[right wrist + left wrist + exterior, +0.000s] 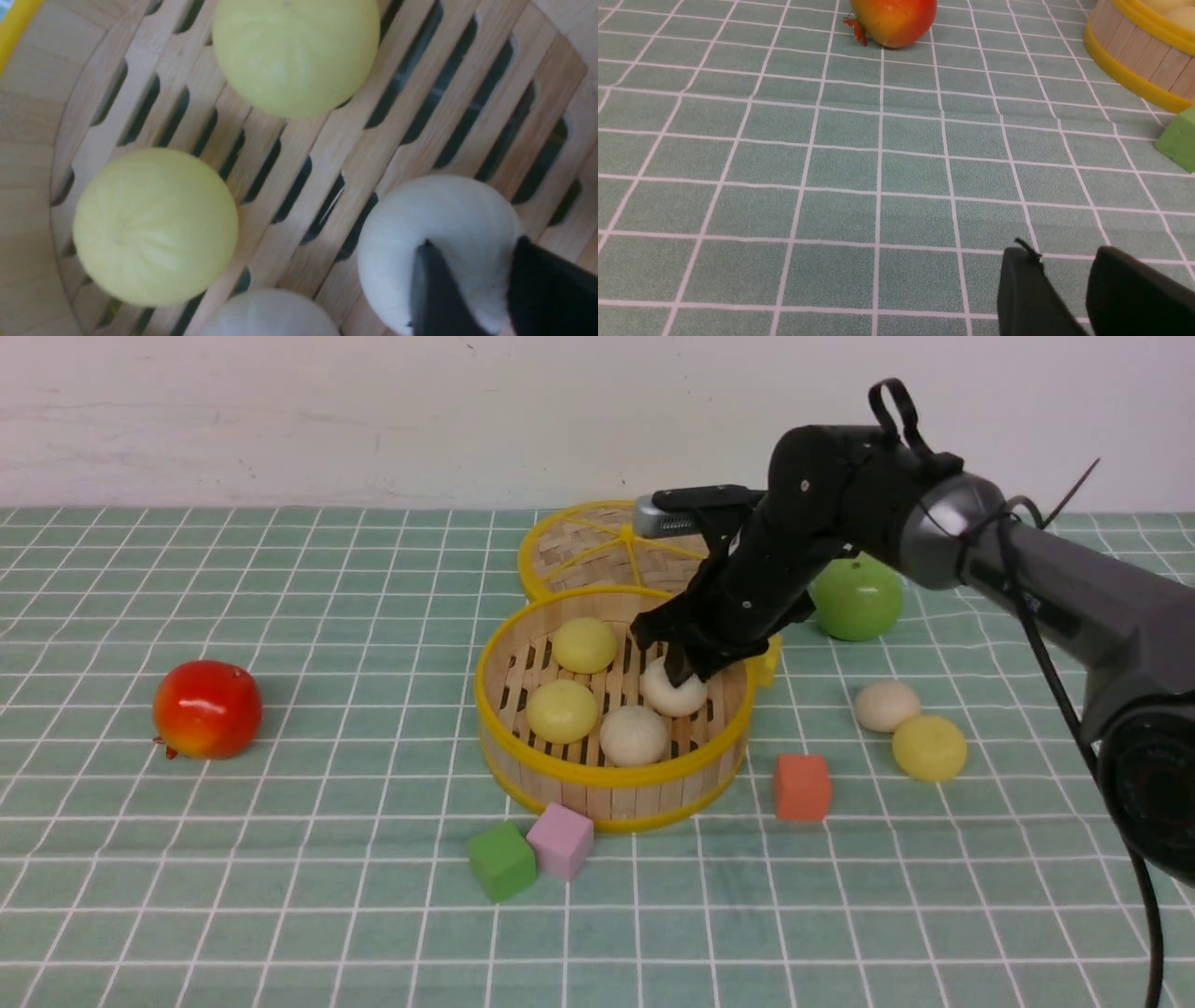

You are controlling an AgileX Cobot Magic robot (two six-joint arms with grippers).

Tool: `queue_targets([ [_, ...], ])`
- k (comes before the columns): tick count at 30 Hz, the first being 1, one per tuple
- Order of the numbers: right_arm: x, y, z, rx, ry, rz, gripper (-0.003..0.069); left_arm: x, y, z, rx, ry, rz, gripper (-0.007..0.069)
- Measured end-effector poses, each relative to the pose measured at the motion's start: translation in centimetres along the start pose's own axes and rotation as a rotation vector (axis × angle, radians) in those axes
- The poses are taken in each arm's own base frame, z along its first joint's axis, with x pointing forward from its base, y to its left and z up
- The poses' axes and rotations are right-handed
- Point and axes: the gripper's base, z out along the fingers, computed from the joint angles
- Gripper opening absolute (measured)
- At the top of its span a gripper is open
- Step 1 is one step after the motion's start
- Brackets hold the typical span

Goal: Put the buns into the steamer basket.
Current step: Use the right arm to put the steamed stuffed bun into the steamer, then use the right arm to grab a steamed stuffed bun

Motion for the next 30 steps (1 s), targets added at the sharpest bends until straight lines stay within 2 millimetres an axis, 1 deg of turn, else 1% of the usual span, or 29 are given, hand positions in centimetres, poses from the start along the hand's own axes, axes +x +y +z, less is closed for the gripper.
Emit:
queue_targets([
  [3,-0.3,0.3,-1.6,0.004,-0.008,-0.011,0.0392,0.0,0.0,0.0,0.000,0.000,0.000,0.0206],
  [4,-0.3,0.2,-1.8,0.005,-0.010,-0.011,0.0392,0.0,0.0,0.0,0.000,0.000,0.000,0.0206],
  [5,-0.6,0.2,-3.0,0.013,-0.026,-0.017,0.0438,0.0,0.0,0.0,0.000,0.000,0.000,0.0209],
  [6,-0.8,0.0,-4.1,0.031,-0.042,-0.025,0.0463,0.0,0.0,0.0,0.000,0.000,0.000,0.0211],
  [8,-1.1,-0.9,-6.1,0.062,-0.065,-0.026,0.0483,0.0,0.0,0.0,0.000,0.000,0.000,0.0213],
  [10,-1.3,-2.5,-7.7,0.112,-0.076,-0.020,0.0486,0.0,0.0,0.0,0.000,0.000,0.000,0.0216],
  [12,-1.2,-4.3,-8.5,0.162,-0.065,-0.015,0.0482,0.0,0.0,0.0,0.000,0.000,0.000,0.0218],
  [13,-1.1,-5.1,-8.5,0.185,-0.057,-0.012,0.0477,0.0,0.0,0.0,0.000,0.000,0.000,0.0218],
  [14,-1.0,-5.4,-8.5,0.191,-0.051,-0.007,0.0475,0.0,0.0,0.0,0.000,0.000,0.000,0.0218],
  [15,-0.3,-6.9,-8.0,0.220,-0.018,0.008,0.0456,0.0,0.0,0.0,0.000,0.000,0.000,0.0219],
  [16,0.0,-7.3,-7.8,0.226,-0.005,0.014,0.0449,0.0,0.0,0.0,0.000,0.000,0.000,0.0219],
  [18,1.3,-8.5,-6.4,0.243,0.046,0.028,0.0419,0.0,0.0,0.0,0.000,0.000,0.000,0.0219],
  [20,2.1,-9.3,-5.4,0.260,0.073,0.030,0.0390,0.0,0.0,0.0,0.000,0.000,0.000,0.0219],
  [22,2.5,-9.9,-4.8,0.273,0.086,0.039,0.0365,0.0,0.0,0.0,0.000,0.000,0.000,0.0219],
  [25,2.7,-10.7,-4.4,0.293,0.086,0.059,0.0343,0.0,0.0,0.0,0.000,0.000,0.000,0.0221],
  [29,2.7,-11.3,-4.0,0.303,0.072,0.075,0.0335,0.0,0.0,0.0,0.000,0.000,0.000,0.0225],
  [30,2.8,-11.6,-3.5,0.306,0.082,0.083,0.0335,0.0,0.0,0.0,0.000,0.000,0.000,0.0227],
])
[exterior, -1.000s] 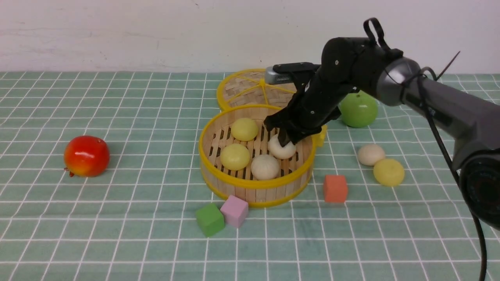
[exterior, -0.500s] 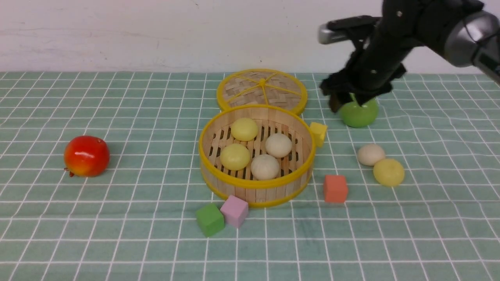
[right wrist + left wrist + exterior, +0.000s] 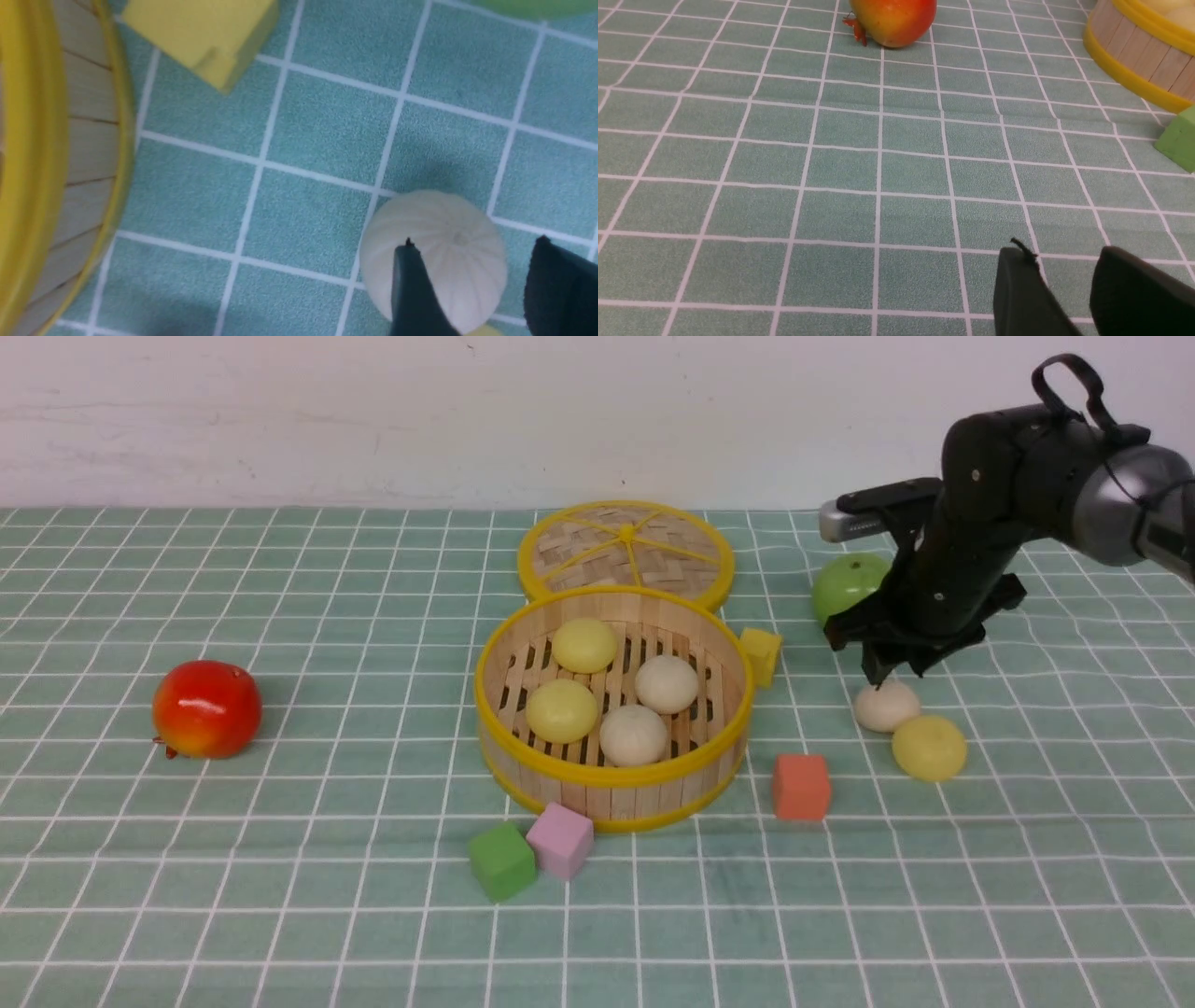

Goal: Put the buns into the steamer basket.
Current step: Use the right arm to grab a steamed stuffed bun, then use the right arm to put the steamed stuffed bun into the steamer

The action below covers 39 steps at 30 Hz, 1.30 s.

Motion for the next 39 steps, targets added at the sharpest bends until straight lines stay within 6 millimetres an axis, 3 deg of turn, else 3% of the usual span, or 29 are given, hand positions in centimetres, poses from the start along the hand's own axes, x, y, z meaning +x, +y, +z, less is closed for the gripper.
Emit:
queue_targets([
  [7,0.2,-0.2,2.4,0.005,0.014,0.019,0.0319,0.0,0.0,0.0,0.000,0.000,0.000,0.0228],
  [10,0.3,-0.3,2.6,0.005,0.014,0.020,0.0267,0.0,0.0,0.0,0.000,0.000,0.000,0.0228],
  [13,0.3,-0.5,2.5,0.006,0.019,0.023,0.0118,0.0,0.0,0.0,0.000,0.000,0.000,0.0235],
  [15,0.3,-0.5,2.3,0.004,0.020,0.025,0.0038,0.0,0.0,0.0,0.000,0.000,0.000,0.0237],
  [17,0.2,-0.4,1.7,-0.007,0.014,0.034,0.0013,0.0,0.0,0.0,0.000,0.000,0.000,0.0237],
  [22,-0.8,0.5,-0.8,-0.108,-0.045,0.075,0.0013,0.0,0.0,0.0,0.000,0.000,0.000,0.0237],
  [25,-2.3,2.4,-3.9,-0.302,-0.163,0.077,0.0013,0.0,0.0,0.0,0.000,0.000,0.000,0.0237],
  [28,-3.2,4.5,-4.9,-0.403,-0.260,0.041,0.0013,0.0,0.0,0.0,0.000,0.000,0.000,0.0237],
  [31,-3.7,6.9,-4.5,-0.447,-0.326,-0.003,0.0013,0.0,0.0,0.0,0.000,0.000,0.000,0.0237],
  [34,-3.9,9.6,-2.8,-0.449,-0.383,-0.034,0.0013,0.0,0.0,0.0,0.000,0.000,0.000,0.0238],
  [39,-4.1,11.2,-0.6,-0.441,-0.413,-0.042,0.0013,0.0,0.0,0.0,0.000,0.000,0.000,0.0238],
])
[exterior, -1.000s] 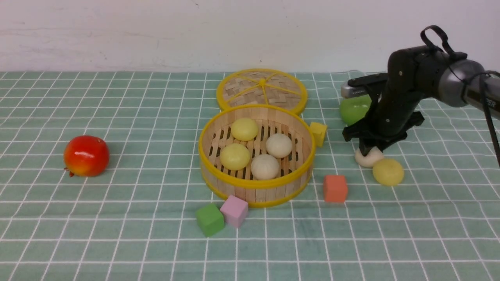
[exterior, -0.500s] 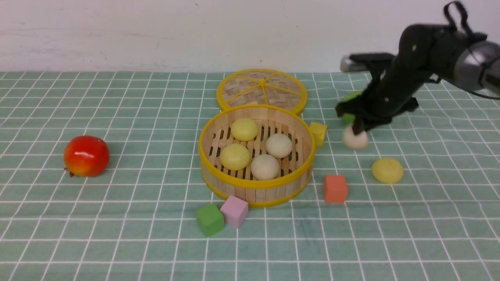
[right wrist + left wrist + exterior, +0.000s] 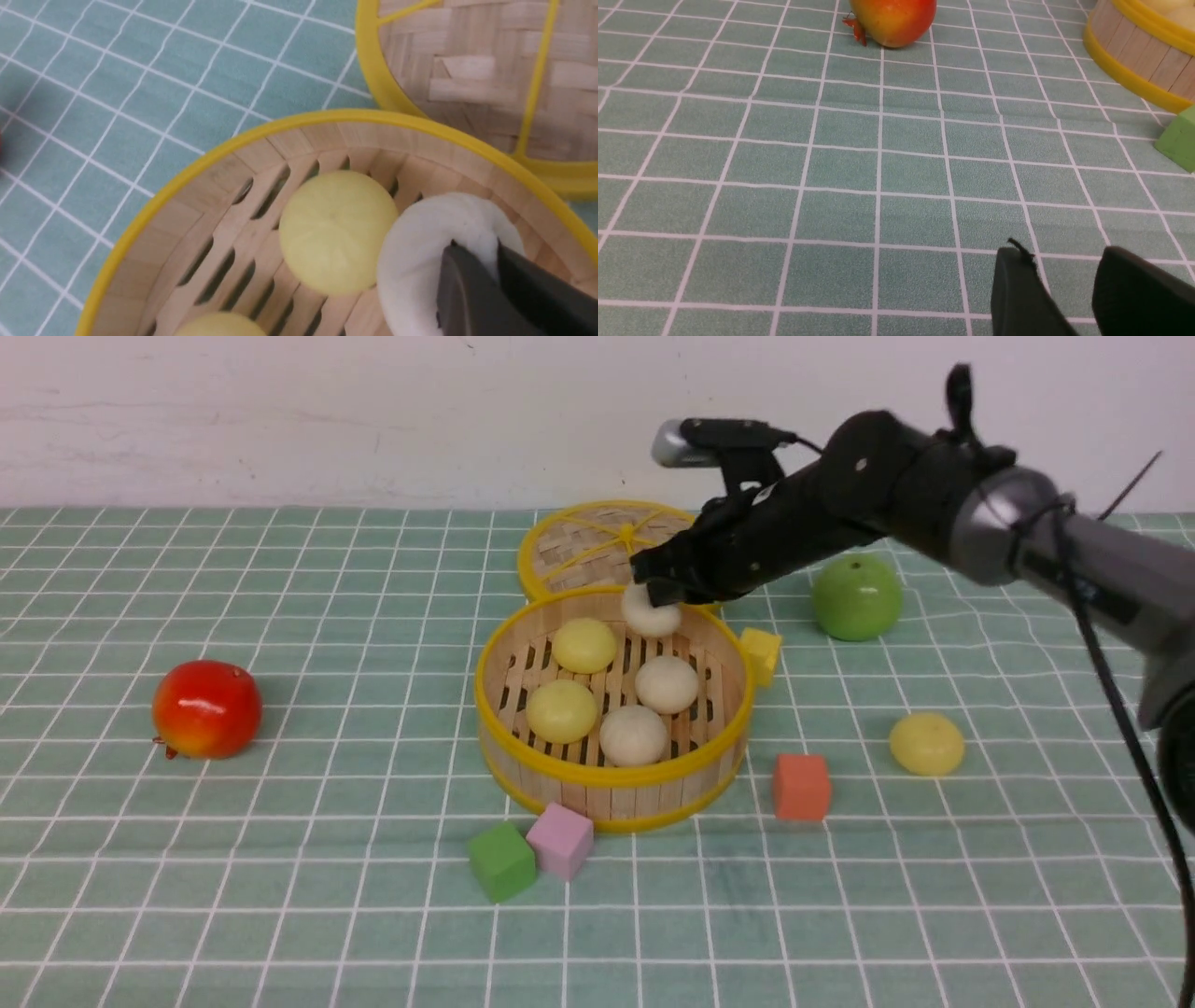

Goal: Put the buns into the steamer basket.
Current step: Use the right arm to put the steamed stuffed bun into the steamer, then use the right arm to grab a steamed stuffed bun

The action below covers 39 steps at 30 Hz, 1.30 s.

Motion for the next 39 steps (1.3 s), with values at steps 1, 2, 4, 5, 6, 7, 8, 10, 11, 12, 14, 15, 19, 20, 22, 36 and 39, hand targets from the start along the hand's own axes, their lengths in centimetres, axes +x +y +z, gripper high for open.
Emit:
queue_targets([
  [1,0.2,0.0,0.4,0.000,0.000,0.000,0.0013,0.0,0.0,0.0,0.000,0.000,0.000,0.0238],
  [2,0.3,0.0,0.7,0.001,0.003,0.000,0.0013,0.0,0.0,0.0,0.000,0.000,0.000,0.0238],
  [4,0.7,-0.1,1.2,0.004,0.010,-0.002,0.0015,0.0,0.0,0.0,0.000,0.000,0.000,0.0238],
  [5,0.9,-0.3,1.5,0.007,0.018,-0.002,0.0018,0.0,0.0,0.0,0.000,0.000,0.000,0.0238],
  [6,1.1,-0.4,1.7,0.012,0.023,-0.007,0.0020,0.0,0.0,0.0,0.000,0.000,0.000,0.0238],
  [7,1.4,-0.6,2.0,0.018,0.032,-0.013,0.0025,0.0,0.0,0.0,0.000,0.000,0.000,0.0238],
  [8,1.5,-0.7,2.2,0.028,0.035,-0.025,0.0031,0.0,0.0,0.0,0.000,0.000,0.000,0.0238],
  [10,1.5,-0.8,2.2,0.039,0.040,-0.042,0.0051,0.0,0.0,0.0,0.000,0.000,0.000,0.0238],
  [11,1.5,-0.8,2.2,0.040,0.040,-0.043,0.0054,0.0,0.0,0.0,0.000,0.000,0.000,0.0238],
  [12,1.5,-0.9,2.2,0.043,0.036,-0.048,0.0082,0.0,0.0,0.0,0.000,0.000,0.000,0.0238],
  [14,1.5,-0.9,2.2,0.045,0.037,-0.051,0.0146,0.0,0.0,0.0,0.000,0.000,0.000,0.0238],
  [15,1.5,-0.9,2.2,0.044,0.042,-0.051,0.0184,0.0,0.0,0.0,0.000,0.000,0.000,0.0238],
  [19,1.6,-0.8,2.0,0.040,0.061,-0.056,0.0316,0.0,0.0,0.0,0.000,0.000,0.000,0.0238],
  [20,1.6,-0.7,1.9,0.041,0.070,-0.065,0.0358,0.0,0.0,0.0,0.000,0.000,0.000,0.0238],
  [22,0.9,-0.5,0.6,0.044,0.078,-0.085,0.0446,0.0,0.0,0.0,0.000,0.000,0.000,0.0238],
  [36,-3.0,-6.7,-17.6,0.295,0.155,0.074,0.0510,0.0,0.0,0.0,0.000,0.000,0.000,0.0238],
  [39,0.3,-8.5,-17.7,0.349,0.252,0.172,0.0475,0.0,0.0,0.0,0.000,0.000,0.000,0.0238],
])
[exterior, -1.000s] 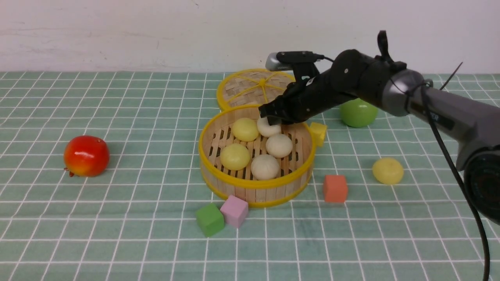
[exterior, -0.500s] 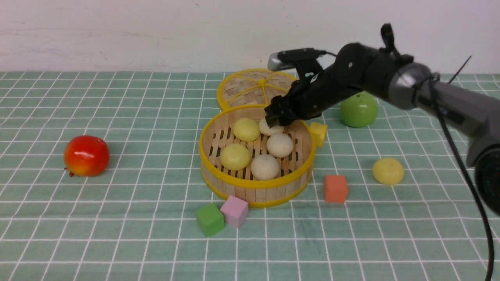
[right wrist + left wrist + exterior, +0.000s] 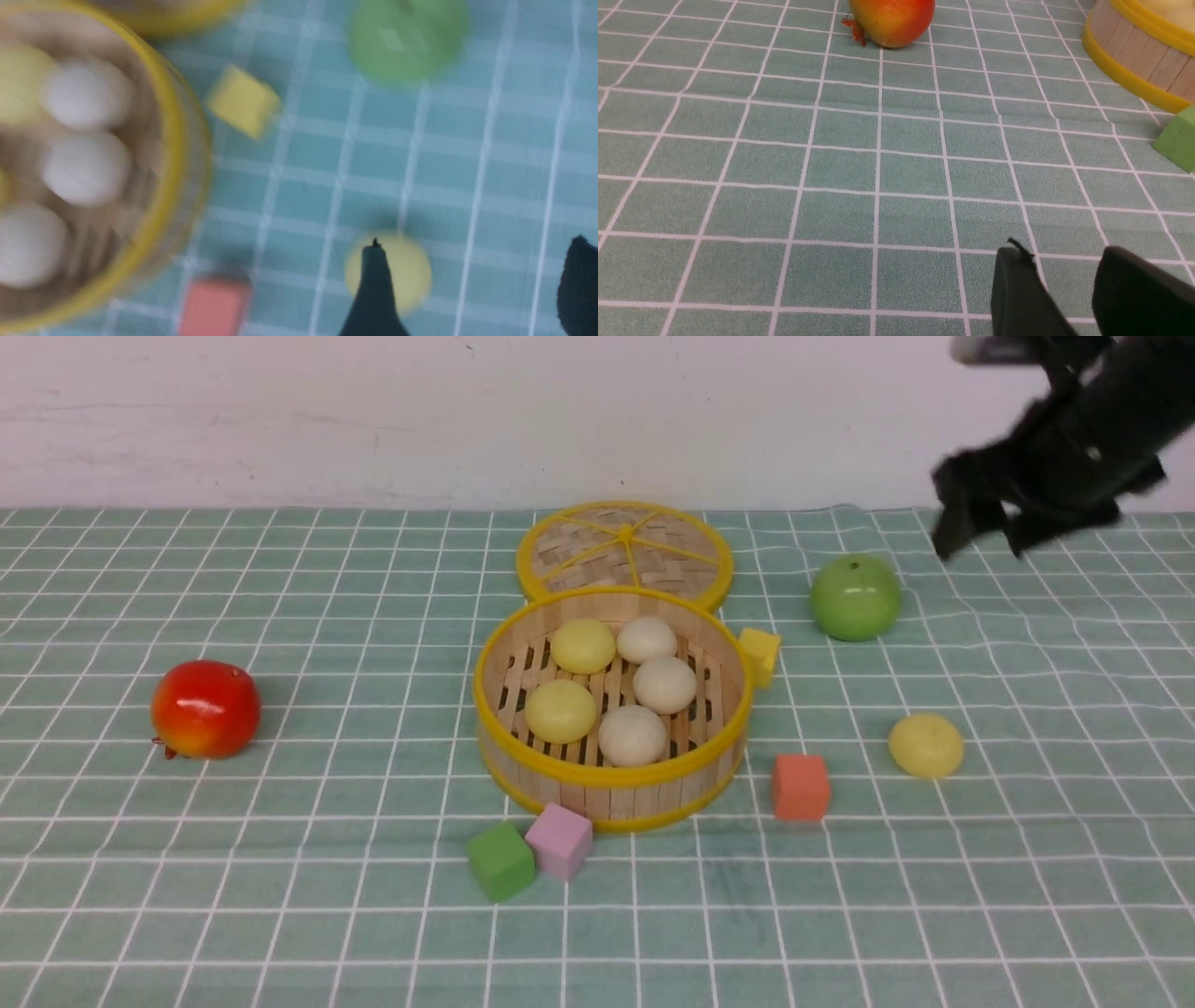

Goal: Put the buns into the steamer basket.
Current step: Use the right arm to grab a steamed stuffed bun

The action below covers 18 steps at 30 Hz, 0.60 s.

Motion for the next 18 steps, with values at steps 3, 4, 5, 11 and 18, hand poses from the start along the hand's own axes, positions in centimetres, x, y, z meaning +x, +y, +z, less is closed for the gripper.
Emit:
queue_targets([
  [3,1.8,-0.1,2.0,0.001,0.067,0.015,0.0447,0.0,0.0,0.0,0.000,0.000,0.000,0.0238],
  [4,3.0,0.3,3.5,-0.005,0.102,0.013,0.0423,0.0,0.0,0.0,0.000,0.000,0.000,0.0238],
  [5,3.5,0.6,4.2,-0.007,0.111,0.007,0.0407,0.0,0.0,0.0,0.000,0.000,0.000,0.0238],
  [11,4.1,1.0,6.4,0.000,0.104,-0.019,0.0351,0.0,0.0,0.0,0.000,0.000,0.000,0.0238],
  [18,4.5,0.0,8.7,0.072,0.130,-0.036,0.0338,0.0,0.0,0.0,0.000,0.000,0.000,0.0238],
])
